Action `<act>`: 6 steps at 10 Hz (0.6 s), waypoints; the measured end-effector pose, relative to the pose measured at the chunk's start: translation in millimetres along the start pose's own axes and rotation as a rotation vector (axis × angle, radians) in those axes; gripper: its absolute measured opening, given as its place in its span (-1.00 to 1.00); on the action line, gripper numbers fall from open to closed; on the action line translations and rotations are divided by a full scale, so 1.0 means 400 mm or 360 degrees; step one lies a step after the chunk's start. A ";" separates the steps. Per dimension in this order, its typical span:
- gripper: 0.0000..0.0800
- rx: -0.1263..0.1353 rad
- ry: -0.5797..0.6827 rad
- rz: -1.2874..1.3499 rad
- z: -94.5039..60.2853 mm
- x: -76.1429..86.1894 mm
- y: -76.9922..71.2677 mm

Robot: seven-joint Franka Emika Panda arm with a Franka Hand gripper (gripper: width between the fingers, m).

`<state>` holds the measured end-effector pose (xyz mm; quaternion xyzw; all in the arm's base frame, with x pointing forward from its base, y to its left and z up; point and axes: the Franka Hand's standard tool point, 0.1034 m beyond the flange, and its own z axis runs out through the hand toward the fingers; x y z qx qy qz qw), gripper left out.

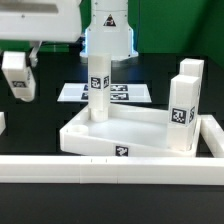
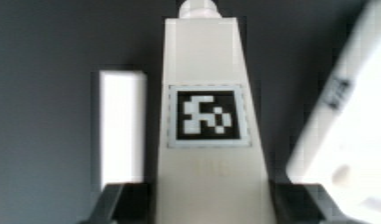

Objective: Assemble desk

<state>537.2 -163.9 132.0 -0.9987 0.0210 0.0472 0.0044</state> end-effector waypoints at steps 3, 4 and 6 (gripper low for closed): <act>-0.27 0.0007 0.0307 0.0107 -0.040 0.024 -0.041; -0.27 -0.0044 0.0437 0.0082 -0.042 0.035 -0.028; -0.27 -0.0139 0.0595 0.0069 -0.037 0.028 -0.003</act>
Offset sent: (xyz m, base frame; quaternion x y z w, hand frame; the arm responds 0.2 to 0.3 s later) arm 0.0000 0.0000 0.0000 0.0000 0.1938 0.0000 0.9810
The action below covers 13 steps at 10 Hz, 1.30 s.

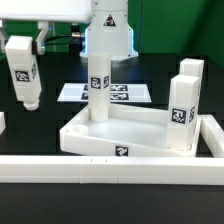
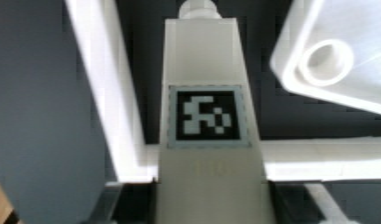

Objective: Assemble desk

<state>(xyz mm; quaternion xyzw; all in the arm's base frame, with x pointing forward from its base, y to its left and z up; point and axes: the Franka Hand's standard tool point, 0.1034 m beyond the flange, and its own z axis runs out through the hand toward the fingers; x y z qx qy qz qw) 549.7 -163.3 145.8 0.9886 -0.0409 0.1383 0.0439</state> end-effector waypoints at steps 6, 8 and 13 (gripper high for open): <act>-0.27 0.0066 0.0043 0.0150 -0.024 0.072 -0.143; -0.27 0.0065 0.0040 0.0147 -0.023 0.069 -0.140; -0.27 0.0093 0.0070 0.0137 -0.033 0.076 -0.183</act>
Offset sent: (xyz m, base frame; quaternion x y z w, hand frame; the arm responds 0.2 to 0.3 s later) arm 0.0336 0.0487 0.0140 0.0591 0.0340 0.0737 0.9949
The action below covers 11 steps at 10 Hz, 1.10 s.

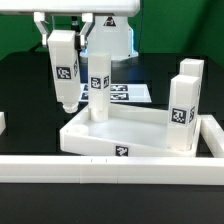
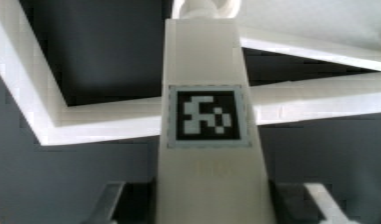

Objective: Assemble desk

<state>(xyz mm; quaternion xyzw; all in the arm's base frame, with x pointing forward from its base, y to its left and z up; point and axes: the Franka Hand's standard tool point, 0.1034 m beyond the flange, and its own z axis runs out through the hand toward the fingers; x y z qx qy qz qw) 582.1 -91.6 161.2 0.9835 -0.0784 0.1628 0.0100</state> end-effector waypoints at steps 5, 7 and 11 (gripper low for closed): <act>-0.27 -0.0093 0.0291 -0.0011 -0.005 -0.012 -0.011; -0.27 -0.0075 0.0274 0.0008 -0.001 -0.012 -0.025; -0.27 -0.0070 0.0253 0.0013 0.008 -0.013 -0.034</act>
Offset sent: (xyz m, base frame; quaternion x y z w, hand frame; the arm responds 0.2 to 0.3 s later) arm -0.0100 0.0217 0.0007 0.0153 0.1597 0.0350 0.9864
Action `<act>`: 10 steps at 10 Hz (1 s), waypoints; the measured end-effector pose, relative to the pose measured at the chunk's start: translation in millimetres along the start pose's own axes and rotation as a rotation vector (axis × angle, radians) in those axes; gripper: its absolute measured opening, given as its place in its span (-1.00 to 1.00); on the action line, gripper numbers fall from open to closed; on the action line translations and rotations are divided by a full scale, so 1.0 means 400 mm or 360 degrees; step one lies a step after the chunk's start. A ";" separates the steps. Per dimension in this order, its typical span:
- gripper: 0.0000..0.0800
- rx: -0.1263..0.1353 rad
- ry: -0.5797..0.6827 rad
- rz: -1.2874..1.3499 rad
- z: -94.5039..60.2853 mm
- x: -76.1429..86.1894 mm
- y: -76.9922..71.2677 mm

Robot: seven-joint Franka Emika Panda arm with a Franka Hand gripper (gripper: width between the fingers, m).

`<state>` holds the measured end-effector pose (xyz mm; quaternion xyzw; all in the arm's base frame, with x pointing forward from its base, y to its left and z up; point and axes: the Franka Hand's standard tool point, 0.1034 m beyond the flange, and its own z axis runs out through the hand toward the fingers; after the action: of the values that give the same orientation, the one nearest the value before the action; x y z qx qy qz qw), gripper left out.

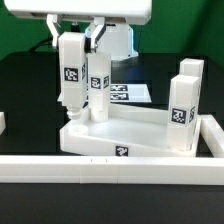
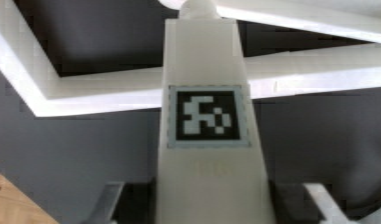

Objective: Assemble desk

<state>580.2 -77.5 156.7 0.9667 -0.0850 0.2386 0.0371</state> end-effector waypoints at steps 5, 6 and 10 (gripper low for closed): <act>-0.27 -0.0034 0.0008 -0.0031 0.023 -0.059 -0.002; -0.27 -0.0036 0.0000 -0.0034 0.027 -0.064 -0.003; -0.27 -0.0039 -0.0010 -0.0039 0.036 -0.069 -0.004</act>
Offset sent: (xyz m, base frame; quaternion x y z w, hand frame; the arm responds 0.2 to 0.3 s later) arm -0.0124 -0.0019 -0.0120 -0.0139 0.0136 -0.0073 0.9998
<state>563.0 -73.4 130.8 0.9679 -0.0761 0.2341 0.0517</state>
